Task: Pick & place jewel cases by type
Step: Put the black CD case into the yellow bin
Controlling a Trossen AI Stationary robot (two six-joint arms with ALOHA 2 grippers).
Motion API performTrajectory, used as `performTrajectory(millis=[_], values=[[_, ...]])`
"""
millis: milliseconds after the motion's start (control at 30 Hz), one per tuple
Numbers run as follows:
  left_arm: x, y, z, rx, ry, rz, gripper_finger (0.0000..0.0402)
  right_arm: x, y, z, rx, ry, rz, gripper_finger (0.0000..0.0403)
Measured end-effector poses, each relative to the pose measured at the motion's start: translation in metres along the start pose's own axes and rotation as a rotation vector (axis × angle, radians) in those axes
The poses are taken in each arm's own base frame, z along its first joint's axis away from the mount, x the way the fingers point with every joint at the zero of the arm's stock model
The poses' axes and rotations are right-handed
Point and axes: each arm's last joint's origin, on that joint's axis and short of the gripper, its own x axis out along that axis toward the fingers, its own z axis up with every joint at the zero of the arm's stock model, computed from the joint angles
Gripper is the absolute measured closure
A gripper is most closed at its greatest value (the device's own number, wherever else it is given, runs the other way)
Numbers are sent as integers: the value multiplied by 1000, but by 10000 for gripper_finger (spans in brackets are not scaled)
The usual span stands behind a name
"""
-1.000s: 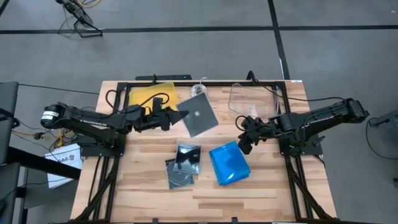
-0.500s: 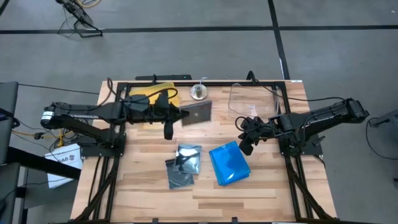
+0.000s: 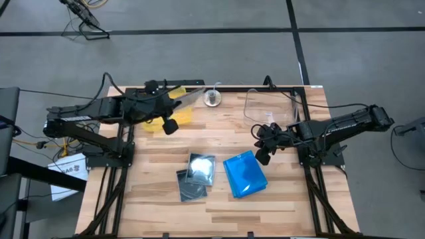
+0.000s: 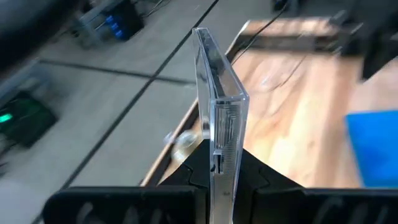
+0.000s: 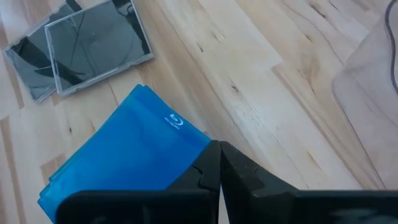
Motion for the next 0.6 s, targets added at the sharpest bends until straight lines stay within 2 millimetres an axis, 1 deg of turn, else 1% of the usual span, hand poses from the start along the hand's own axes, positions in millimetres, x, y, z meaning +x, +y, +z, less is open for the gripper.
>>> performTrajectory(millis=[133, 233, 367, 600], values=[[4, -1, -11, 22, 112, 54, 388, 1, -2, 1, 12, -2, -8, 403], [14, -3, -19, 17, 207, 84, 388, 1, -5, 3, 23, -4, -17, 403], [33, -7, -30, 28, 349, 129, 388, 2, -9, 5, 40, -7, -29, 403], [73, -8, -53, 128, 631, 197, 388, 3, -13, 7, 60, -8, -46, 403]])
